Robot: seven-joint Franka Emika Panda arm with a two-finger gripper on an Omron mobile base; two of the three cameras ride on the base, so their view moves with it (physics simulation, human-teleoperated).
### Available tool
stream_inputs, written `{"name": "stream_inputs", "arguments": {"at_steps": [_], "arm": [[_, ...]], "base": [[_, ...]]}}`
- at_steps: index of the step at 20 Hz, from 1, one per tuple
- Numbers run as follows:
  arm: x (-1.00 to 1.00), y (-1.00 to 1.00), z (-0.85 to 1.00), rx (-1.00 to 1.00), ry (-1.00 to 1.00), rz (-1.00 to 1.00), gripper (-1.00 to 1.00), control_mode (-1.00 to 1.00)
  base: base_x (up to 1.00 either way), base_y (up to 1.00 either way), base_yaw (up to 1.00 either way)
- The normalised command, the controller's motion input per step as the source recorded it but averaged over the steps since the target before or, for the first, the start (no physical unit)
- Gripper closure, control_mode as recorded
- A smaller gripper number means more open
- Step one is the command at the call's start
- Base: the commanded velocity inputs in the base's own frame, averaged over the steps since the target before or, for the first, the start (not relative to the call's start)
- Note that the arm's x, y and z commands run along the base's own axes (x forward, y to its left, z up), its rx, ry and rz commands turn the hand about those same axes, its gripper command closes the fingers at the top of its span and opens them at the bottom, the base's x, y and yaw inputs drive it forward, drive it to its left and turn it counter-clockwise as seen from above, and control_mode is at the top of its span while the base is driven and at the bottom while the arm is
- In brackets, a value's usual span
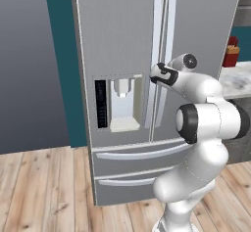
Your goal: Gather the potato and avocado from the fridge and place them on a tray on the dining counter. Then gather the fishs from the fridge and place them on the other tray.
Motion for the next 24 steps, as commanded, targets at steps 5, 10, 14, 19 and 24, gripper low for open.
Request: {"name": "stream_inputs", "arguments": {"at_steps": [5,10,14,19,24], "arm": [[0.34,-0.04,-0.13,0.0,0.0,0.01,-1.0,-1.0],[0.43,0.0,-0.28,0.0,0.0,0.03,-1.0,-1.0],[0.49,0.0,-0.38,0.0,0.0,0.04,1.0,-1.0],[0.32,-0.02,-0.14,0.0,-0.06,0.01,1.0,-1.0],[0.02,-0.39,0.0,0.0,0.02,-0.02,1.0,-1.0]], "base": [[0.0,0.0,0.0],[0.0,0.0,0.0],[0.0,0.0,0.0],[0.0,0.0,0.0],[0.0,0.0,0.0]]}}
